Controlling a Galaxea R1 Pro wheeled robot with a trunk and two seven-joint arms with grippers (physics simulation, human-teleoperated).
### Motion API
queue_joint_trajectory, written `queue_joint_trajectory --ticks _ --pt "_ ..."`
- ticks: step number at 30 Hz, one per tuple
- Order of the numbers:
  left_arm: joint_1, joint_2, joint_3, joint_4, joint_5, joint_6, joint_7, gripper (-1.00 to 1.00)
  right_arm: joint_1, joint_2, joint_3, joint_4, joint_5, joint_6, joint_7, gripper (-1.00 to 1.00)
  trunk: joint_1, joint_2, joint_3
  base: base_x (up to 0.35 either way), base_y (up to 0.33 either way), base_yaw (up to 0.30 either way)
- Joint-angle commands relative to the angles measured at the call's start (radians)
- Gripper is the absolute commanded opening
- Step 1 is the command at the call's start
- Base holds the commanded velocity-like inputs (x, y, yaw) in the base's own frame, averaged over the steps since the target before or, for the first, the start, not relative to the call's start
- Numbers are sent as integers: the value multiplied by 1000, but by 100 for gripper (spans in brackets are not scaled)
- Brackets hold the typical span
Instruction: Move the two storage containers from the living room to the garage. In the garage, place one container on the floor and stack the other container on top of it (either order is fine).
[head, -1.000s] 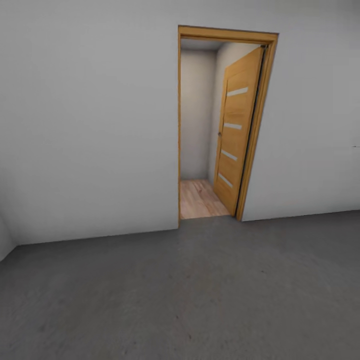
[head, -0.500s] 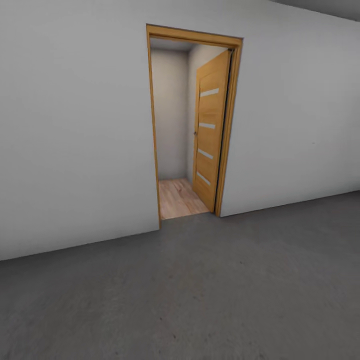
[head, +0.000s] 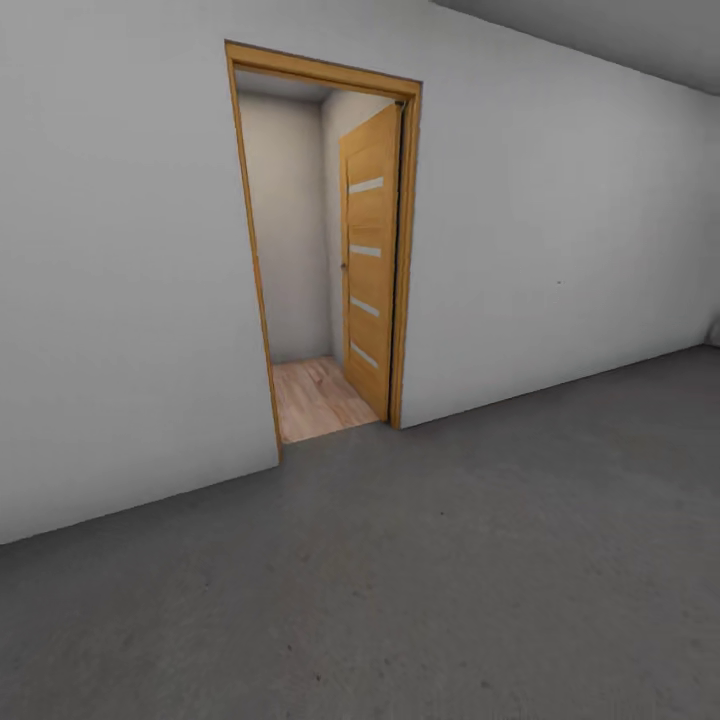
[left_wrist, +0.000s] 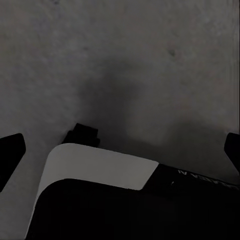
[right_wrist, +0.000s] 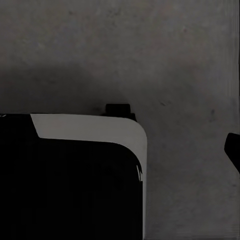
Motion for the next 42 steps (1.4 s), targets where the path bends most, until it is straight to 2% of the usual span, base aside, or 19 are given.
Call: queue_joint_trajectory --ticks 1,6,14,23,42 --pt "3 6 -5 1 8 -3 -8 100 -2 0 5 3 -7 -6 4 100 0 -1 -1 0 0 -298" --pt "9 33 -5 2 12 4 -21 100 -1 -1 5 3 -6 -7 4 100 0 -1 -1 0 0 -298" --pt "10 59 -5 2 13 1 -25 100 -2 -1 5 3 -7 -7 4 100 0 -1 -1 0 0 -298" --pt "10 61 -5 2 12 -3 -24 100 -1 -3 5 3 -6 -2 -1 100 0 -1 -1 35 0 -267" --pt "10 61 -4 2 14 10 -24 100 -1 -6 10 2 2 -10 -7 100 0 -1 -1 308 0 -17"
